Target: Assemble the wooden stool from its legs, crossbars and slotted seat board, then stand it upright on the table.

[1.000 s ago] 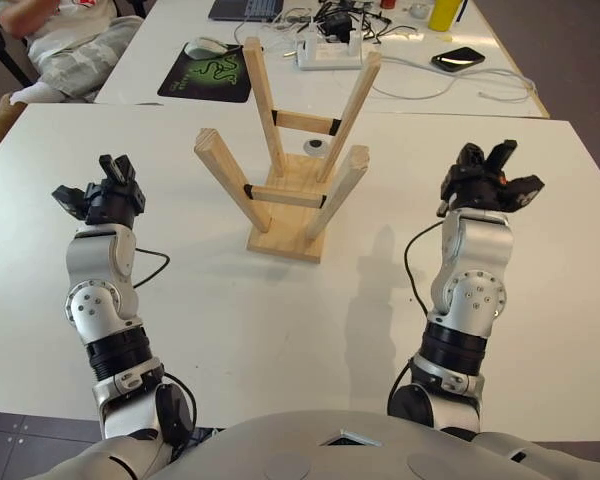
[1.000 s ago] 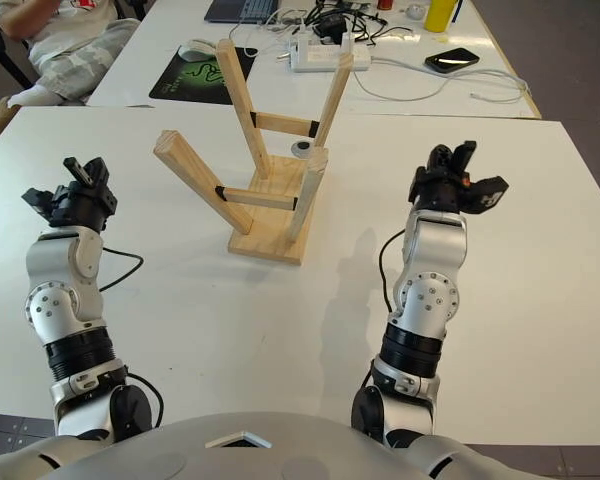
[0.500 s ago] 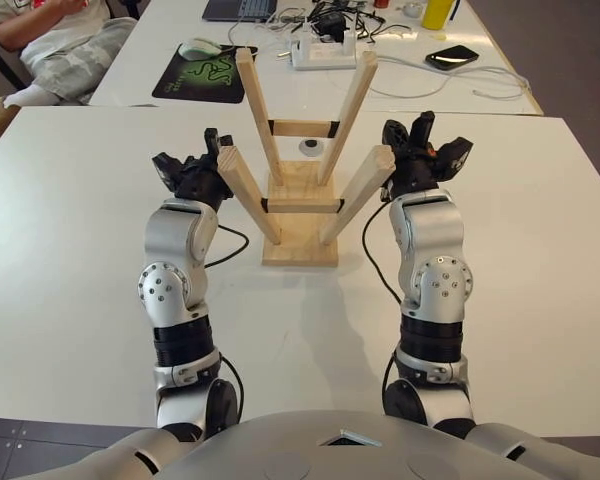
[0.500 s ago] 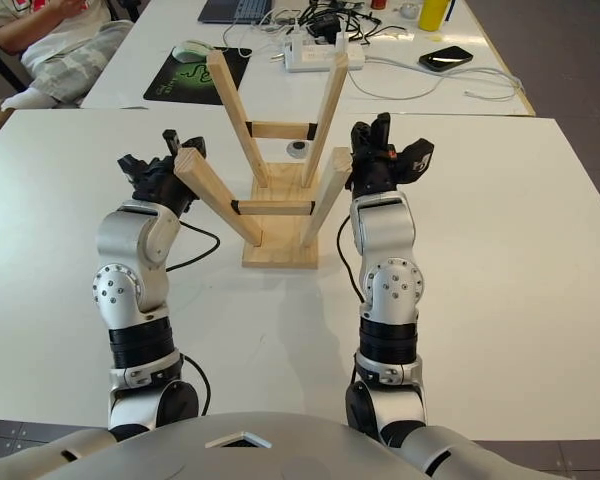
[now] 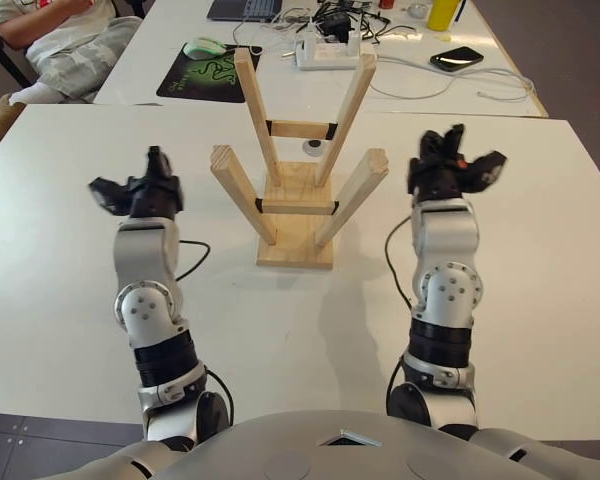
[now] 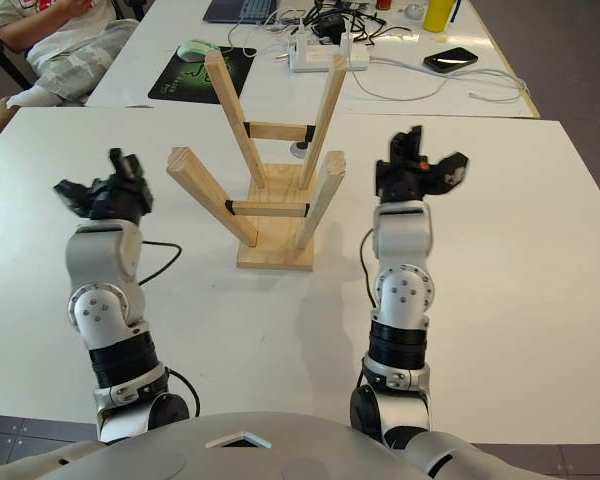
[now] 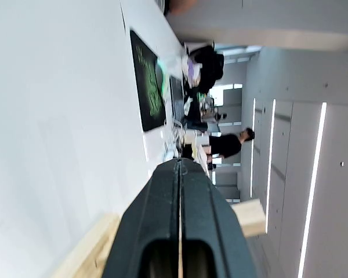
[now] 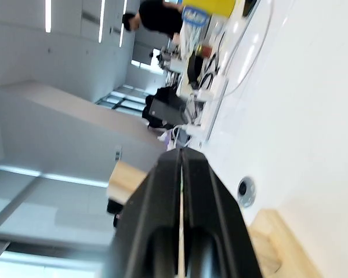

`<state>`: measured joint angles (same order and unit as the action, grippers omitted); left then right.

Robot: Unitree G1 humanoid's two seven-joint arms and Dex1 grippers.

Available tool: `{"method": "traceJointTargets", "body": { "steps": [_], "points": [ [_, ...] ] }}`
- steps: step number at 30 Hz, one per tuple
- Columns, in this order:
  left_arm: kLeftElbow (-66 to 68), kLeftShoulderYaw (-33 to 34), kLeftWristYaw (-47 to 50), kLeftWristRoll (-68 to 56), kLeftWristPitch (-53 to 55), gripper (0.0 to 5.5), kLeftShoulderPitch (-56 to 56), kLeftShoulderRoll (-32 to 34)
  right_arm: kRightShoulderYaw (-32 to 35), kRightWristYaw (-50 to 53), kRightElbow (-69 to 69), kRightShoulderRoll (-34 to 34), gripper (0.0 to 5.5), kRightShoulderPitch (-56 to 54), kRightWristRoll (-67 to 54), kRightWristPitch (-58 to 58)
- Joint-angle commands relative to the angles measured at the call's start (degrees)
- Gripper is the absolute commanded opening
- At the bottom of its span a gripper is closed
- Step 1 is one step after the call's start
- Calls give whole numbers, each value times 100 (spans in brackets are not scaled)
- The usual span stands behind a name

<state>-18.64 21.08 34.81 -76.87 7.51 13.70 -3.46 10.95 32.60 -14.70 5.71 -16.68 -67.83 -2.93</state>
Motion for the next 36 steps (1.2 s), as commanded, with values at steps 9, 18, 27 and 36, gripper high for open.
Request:
{"method": "traceJointTargets", "body": {
  "steps": [9,18,27,36],
  "points": [
    [-112,-1871,507,-488,445,0,303,-1752,-1128,320,-266,1387,1,99,-623,-856],
    [-125,-2172,694,-510,228,0,-162,-1429,-1543,511,-190,1267,1,289,-728,-919],
    [-431,-458,167,57,-516,0,252,-117,139,-75,-17,-27,1,-58,-172,-296],
    [-265,-742,188,222,-232,0,424,-582,41,-18,-106,335,1,-212,-87,-740]
  ]
}}
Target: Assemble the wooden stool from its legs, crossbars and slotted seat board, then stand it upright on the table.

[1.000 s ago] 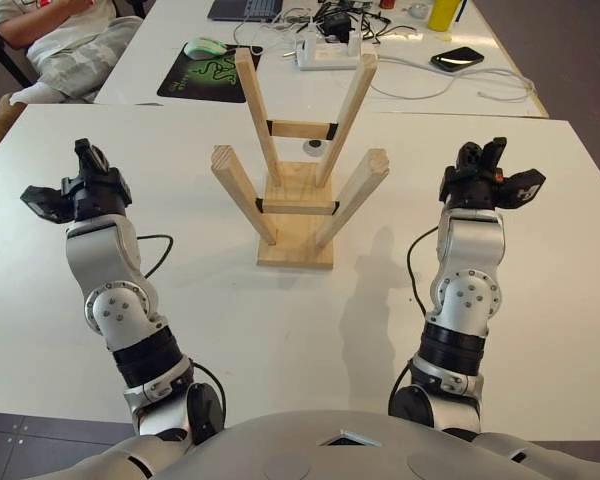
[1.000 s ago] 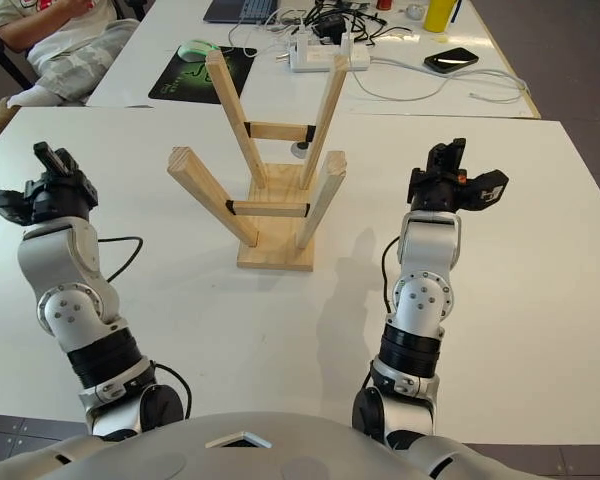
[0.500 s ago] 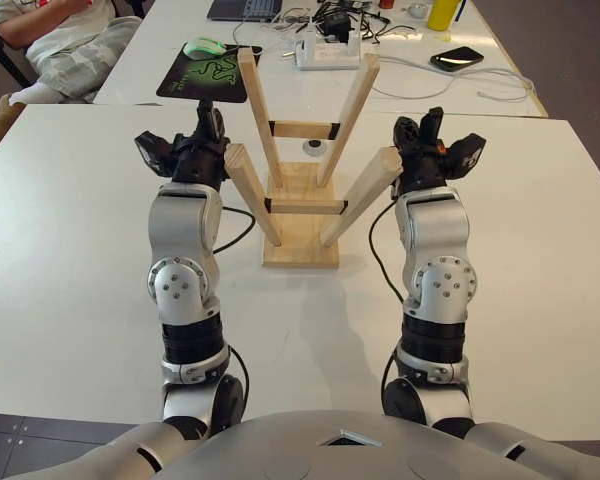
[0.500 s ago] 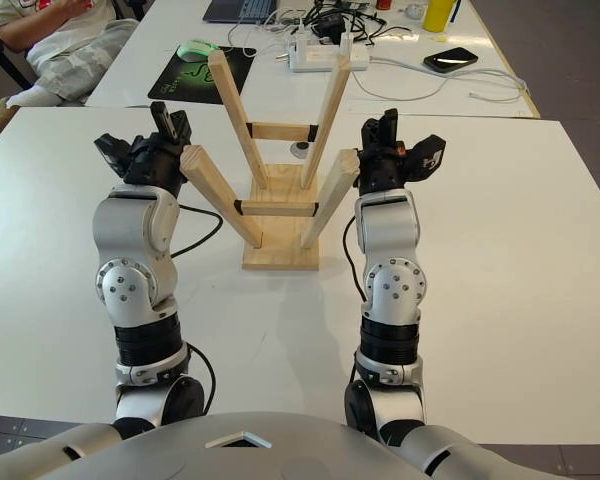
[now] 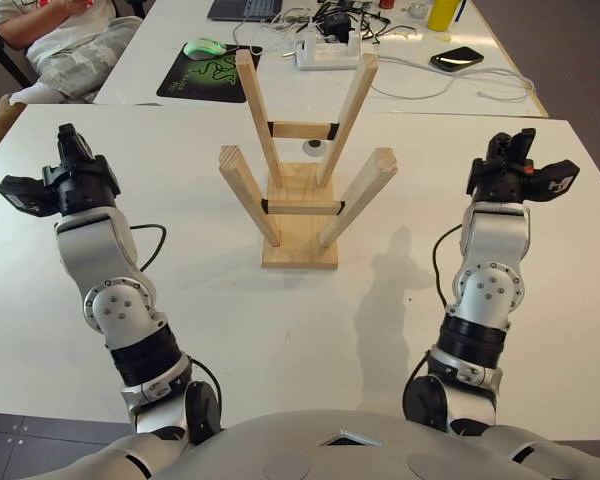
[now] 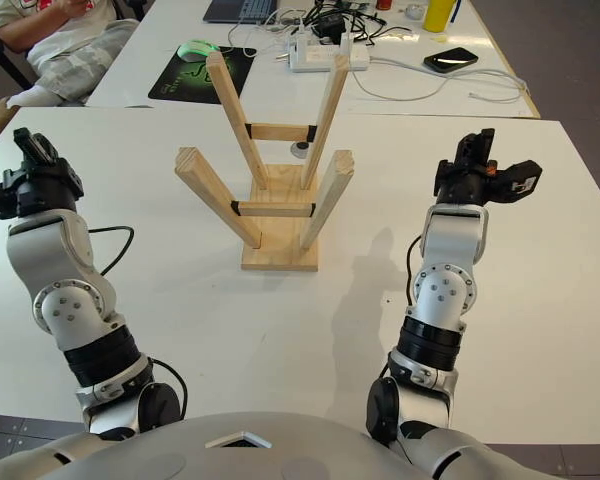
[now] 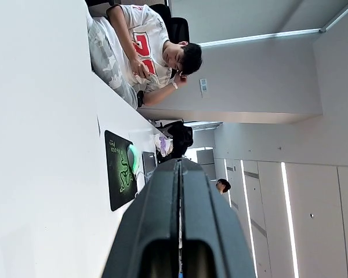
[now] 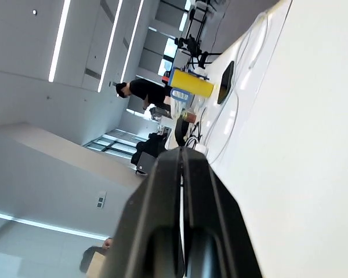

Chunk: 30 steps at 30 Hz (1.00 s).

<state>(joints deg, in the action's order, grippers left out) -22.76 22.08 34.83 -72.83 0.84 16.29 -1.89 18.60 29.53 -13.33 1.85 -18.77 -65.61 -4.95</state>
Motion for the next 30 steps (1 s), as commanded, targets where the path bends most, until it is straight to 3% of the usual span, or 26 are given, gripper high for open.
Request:
{"method": "traceJointTargets", "body": {
  "steps": [1,3,4,6,14,21,30],
  "points": [
    [157,-1488,358,-524,751,0,83,-1246,-1198,521,-349,1054,1,119,-689,-938],
    [119,-2910,879,-1356,1270,0,-485,-2091,-2067,804,-544,1551,1,366,-1193,-1552],
    [132,-3343,1044,-1607,1391,0,-741,-2205,-2270,872,-573,1617,1,419,-1251,-1662],
    [162,-3547,1085,-1678,1407,0,-818,-2037,-2301,912,-528,1542,1,391,-1194,-1634],
    [319,-2408,785,-1144,913,0,-577,-1290,-2090,1038,-578,1203,1,208,-1038,-1534],
    [328,-2070,611,-968,855,0,-521,-1032,-1904,877,-553,998,1,155,-823,-1434],
    [266,-1179,-170,-275,758,0,-546,-26,-1198,-409,-328,-147,1,-393,530,-1176]
  ]
}}
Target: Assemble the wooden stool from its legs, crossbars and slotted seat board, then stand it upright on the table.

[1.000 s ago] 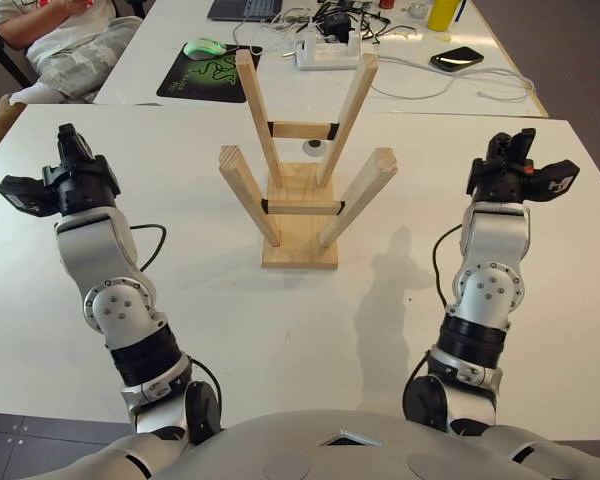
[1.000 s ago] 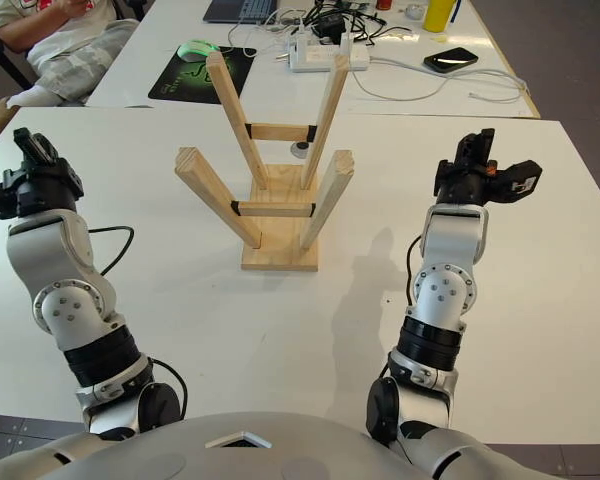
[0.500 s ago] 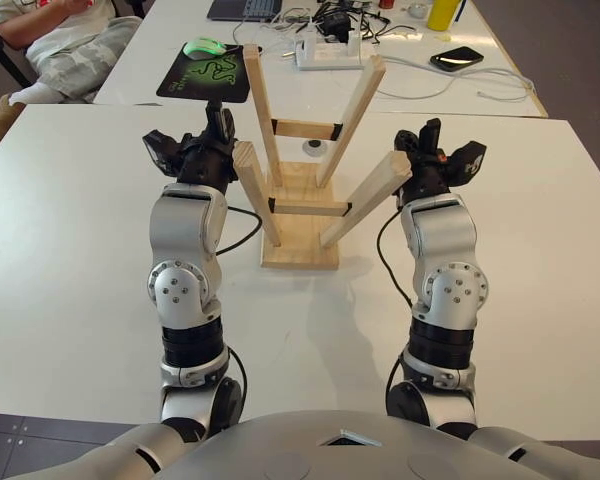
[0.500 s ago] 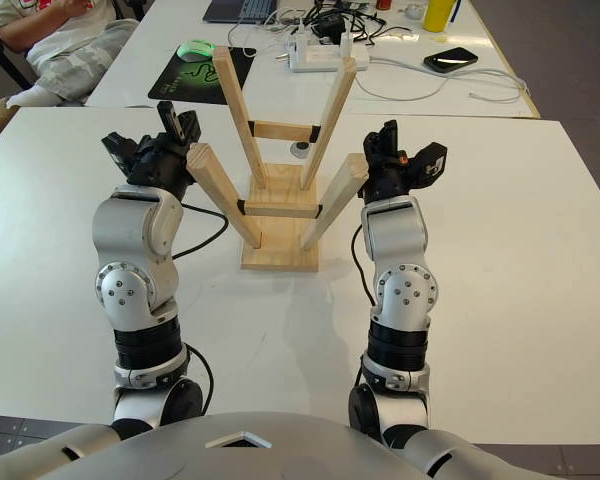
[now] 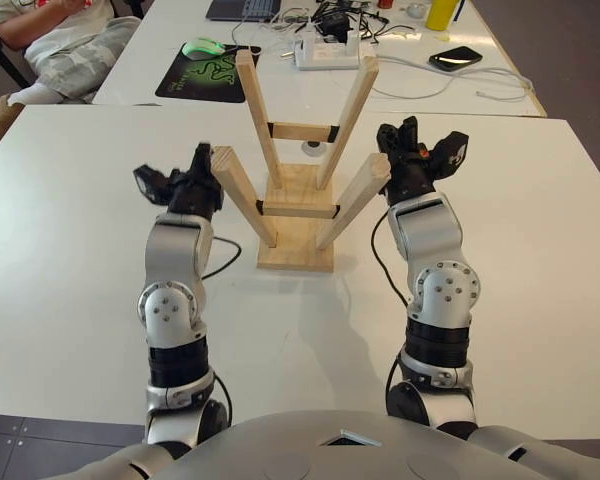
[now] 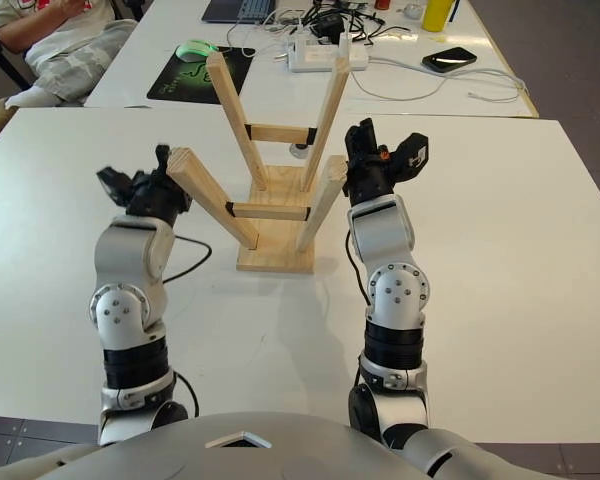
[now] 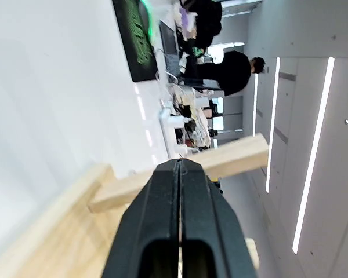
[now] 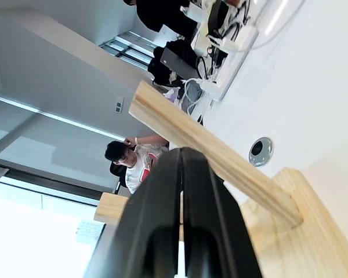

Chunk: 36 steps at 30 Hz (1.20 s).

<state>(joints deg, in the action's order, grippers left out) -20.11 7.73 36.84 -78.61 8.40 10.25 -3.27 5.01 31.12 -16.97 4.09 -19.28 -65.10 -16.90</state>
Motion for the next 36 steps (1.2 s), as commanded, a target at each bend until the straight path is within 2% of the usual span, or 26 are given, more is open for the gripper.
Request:
{"method": "traceJointTargets", "body": {
  "steps": [1,5,10,14,17,24,28,33,36],
  "points": [
    [-11,330,-547,489,53,0,133,310,171,-786,14,-487,1,-435,608,6],
    [-182,387,-1084,1052,580,0,991,1218,67,-1616,-41,-1012,1,-767,1122,-191],
    [-666,-448,-1273,1149,2175,0,2984,2187,-167,-2313,-237,-1417,1,-1092,1560,-506],
    [-847,-696,-1119,997,2919,0,3273,2260,-286,-2996,-590,-1850,1,-1769,1542,-926],
    [-1023,-573,-929,925,3141,0,3253,2255,-236,-3301,-609,-2013,1,-2055,1585,-1065],
    [-1161,-67,-794,896,3358,0,3664,2554,-144,-3625,-315,-2014,1,-1219,2222,-900],
    [-972,72,-904,922,3415,0,3420,2542,-144,-3721,-267,-1927,1,-770,2510,-847],
    [-970,328,-856,968,3454,0,3993,2775,-100,-3794,-294,-1862,1,-710,2705,-835],
    [-1085,354,-723,896,3525,0,3872,2765,-97,-3840,-311,-1834,1,-709,2781,-856]
  ]
}}
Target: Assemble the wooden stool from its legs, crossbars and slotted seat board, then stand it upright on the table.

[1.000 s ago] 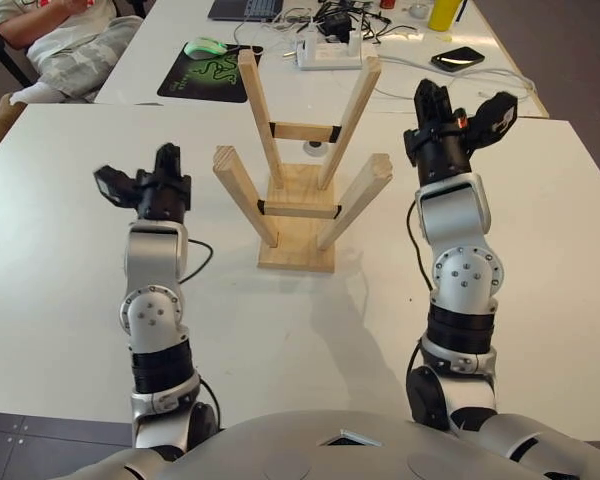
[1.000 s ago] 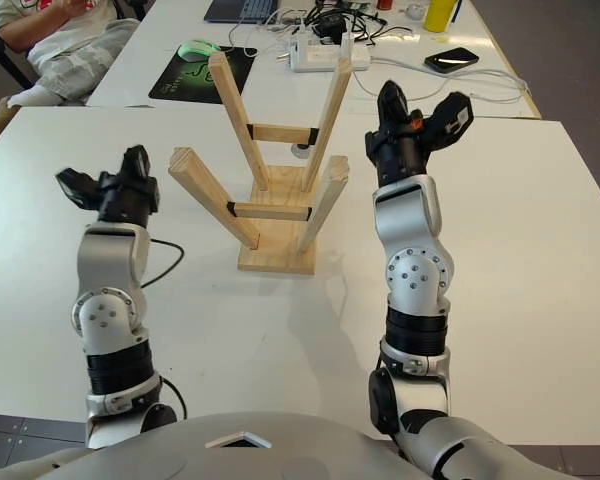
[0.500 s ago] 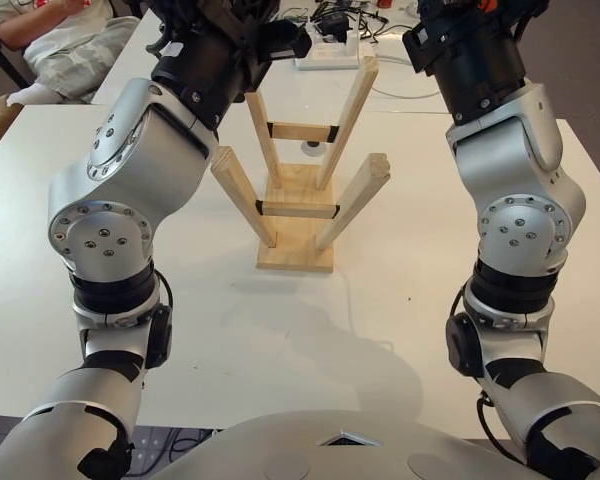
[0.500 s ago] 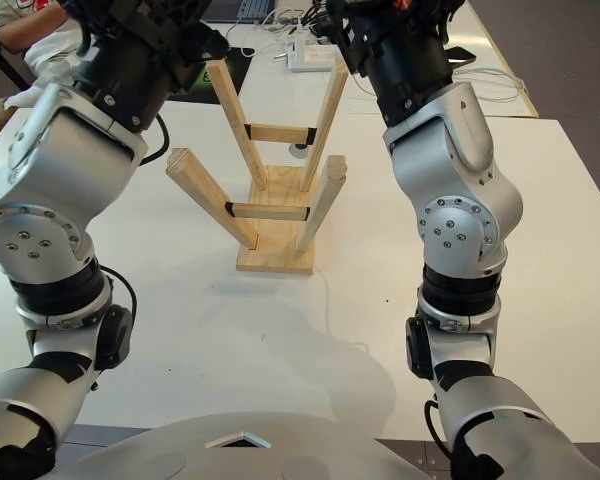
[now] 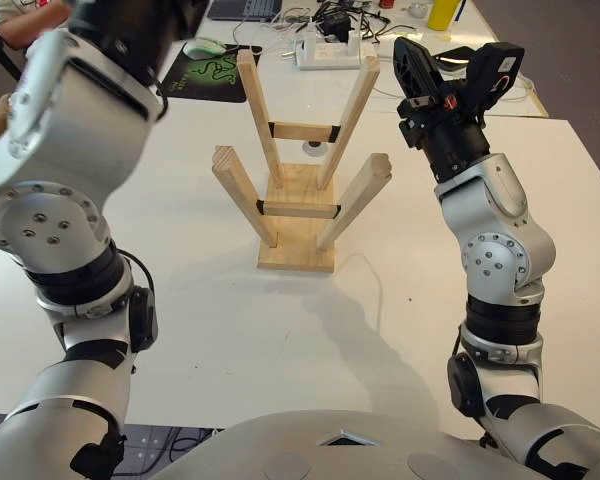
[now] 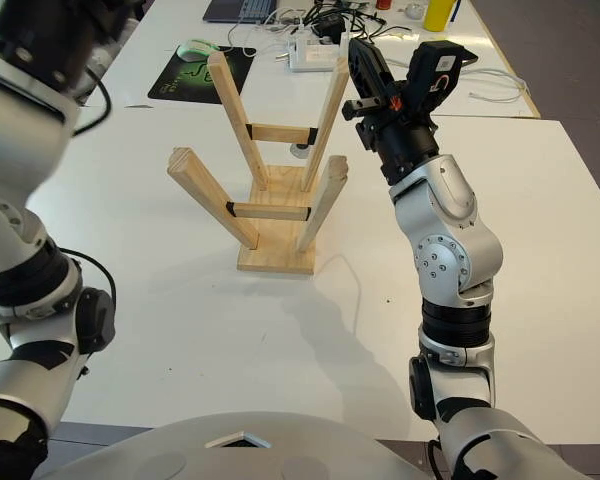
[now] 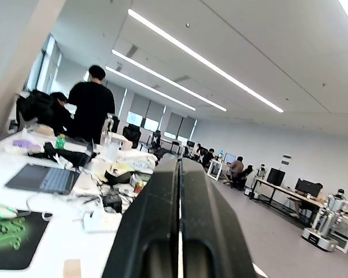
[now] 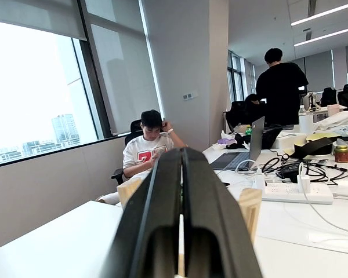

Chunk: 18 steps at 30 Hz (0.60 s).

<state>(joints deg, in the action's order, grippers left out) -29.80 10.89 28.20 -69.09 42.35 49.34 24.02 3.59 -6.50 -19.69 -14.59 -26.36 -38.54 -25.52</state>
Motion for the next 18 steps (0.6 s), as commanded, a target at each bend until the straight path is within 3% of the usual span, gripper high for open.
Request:
{"method": "traceJointTargets", "body": {
  "steps": [1,5,8,10,15,18],
  "points": [
    [-157,25,181,-86,150,0,-133,1,38,-91,-51,39,1,5,144,-2],
    [-192,-570,114,-145,465,0,-1424,-376,28,-110,-130,82,1,79,220,-64],
    [-65,-1233,-307,365,424,0,-2802,-643,3,-71,-166,123,1,126,245,-146],
    [-46,-1447,-479,618,345,0,-3139,-795,-4,-58,-169,148,1,137,265,-197],
    [-82,-865,-676,906,-197,0,-1549,-871,24,-34,-201,205,1,193,343,-247],
    [-59,-451,-826,987,-245,0,-332,-500,48,-13,-245,260,1,255,400,-270]
  ]
}}
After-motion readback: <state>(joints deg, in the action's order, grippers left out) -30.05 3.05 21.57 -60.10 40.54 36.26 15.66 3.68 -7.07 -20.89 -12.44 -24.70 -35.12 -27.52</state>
